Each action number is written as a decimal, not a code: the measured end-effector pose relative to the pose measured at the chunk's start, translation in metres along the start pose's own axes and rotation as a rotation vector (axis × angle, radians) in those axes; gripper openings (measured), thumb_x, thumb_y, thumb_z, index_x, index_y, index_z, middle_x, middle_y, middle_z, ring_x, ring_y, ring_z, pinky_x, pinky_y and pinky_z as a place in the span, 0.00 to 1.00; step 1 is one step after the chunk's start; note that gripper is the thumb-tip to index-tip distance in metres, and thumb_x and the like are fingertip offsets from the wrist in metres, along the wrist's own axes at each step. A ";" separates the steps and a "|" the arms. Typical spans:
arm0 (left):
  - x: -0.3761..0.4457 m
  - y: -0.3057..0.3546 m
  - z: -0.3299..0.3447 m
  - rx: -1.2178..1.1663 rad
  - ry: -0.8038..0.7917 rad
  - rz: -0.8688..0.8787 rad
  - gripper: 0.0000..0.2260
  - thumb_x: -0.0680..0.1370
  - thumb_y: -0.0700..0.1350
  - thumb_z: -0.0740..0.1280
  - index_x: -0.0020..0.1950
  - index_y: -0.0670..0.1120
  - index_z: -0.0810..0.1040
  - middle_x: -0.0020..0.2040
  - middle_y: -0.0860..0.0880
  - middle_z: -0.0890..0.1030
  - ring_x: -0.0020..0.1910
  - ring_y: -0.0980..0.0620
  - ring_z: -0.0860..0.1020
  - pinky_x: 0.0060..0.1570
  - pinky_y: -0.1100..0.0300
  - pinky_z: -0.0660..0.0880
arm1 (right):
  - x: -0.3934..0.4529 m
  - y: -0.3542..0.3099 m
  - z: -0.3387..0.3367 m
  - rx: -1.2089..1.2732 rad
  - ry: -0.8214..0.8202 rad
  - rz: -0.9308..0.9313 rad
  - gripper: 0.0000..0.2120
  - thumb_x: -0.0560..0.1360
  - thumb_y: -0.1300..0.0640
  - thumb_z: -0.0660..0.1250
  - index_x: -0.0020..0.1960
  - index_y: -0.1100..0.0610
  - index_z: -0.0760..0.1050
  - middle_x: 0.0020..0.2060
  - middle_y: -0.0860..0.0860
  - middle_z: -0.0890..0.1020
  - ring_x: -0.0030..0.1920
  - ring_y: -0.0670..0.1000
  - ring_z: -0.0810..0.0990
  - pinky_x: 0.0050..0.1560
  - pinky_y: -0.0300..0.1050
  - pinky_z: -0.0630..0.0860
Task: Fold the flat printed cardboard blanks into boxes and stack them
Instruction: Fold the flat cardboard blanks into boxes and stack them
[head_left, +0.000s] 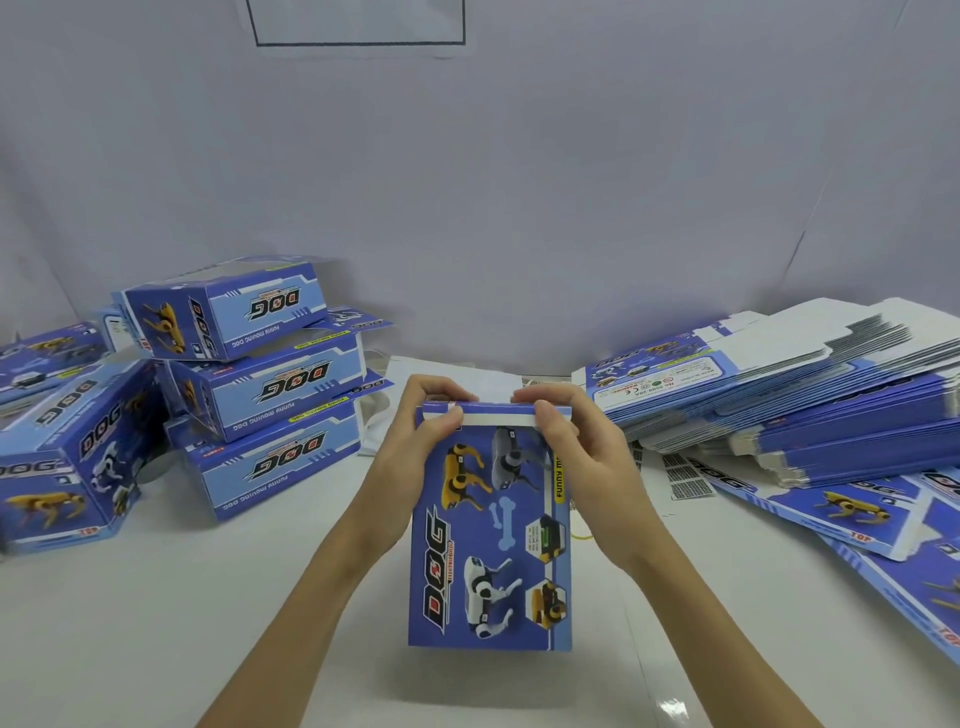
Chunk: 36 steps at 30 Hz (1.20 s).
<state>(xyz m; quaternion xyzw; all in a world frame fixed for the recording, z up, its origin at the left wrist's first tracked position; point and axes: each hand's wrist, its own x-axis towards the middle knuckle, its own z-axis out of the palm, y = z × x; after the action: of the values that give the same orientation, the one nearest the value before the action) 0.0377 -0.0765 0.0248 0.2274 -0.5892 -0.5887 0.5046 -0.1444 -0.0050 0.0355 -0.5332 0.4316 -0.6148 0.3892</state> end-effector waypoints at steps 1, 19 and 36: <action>0.000 0.001 0.002 0.012 0.014 -0.006 0.11 0.79 0.50 0.65 0.58 0.48 0.73 0.54 0.49 0.85 0.48 0.44 0.87 0.44 0.53 0.85 | 0.000 -0.001 -0.003 -0.006 -0.017 0.012 0.17 0.80 0.47 0.63 0.64 0.54 0.76 0.53 0.52 0.86 0.59 0.56 0.86 0.42 0.47 0.87; -0.005 0.004 0.007 0.117 -0.011 0.059 0.18 0.81 0.59 0.61 0.61 0.46 0.71 0.56 0.46 0.82 0.50 0.44 0.86 0.43 0.56 0.85 | -0.004 -0.007 -0.001 0.010 0.009 -0.024 0.16 0.79 0.50 0.67 0.63 0.56 0.81 0.55 0.53 0.87 0.57 0.57 0.88 0.42 0.46 0.87; -0.006 0.008 0.011 0.141 0.018 0.220 0.19 0.80 0.58 0.64 0.60 0.44 0.74 0.57 0.53 0.81 0.56 0.48 0.84 0.44 0.59 0.84 | -0.002 -0.003 -0.001 -0.117 -0.035 -0.165 0.20 0.83 0.47 0.65 0.74 0.48 0.74 0.70 0.49 0.79 0.70 0.53 0.79 0.59 0.50 0.84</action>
<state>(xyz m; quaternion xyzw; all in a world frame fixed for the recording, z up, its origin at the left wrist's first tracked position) 0.0333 -0.0651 0.0325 0.2016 -0.6460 -0.4848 0.5541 -0.1451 -0.0018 0.0374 -0.5994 0.4144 -0.6092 0.3130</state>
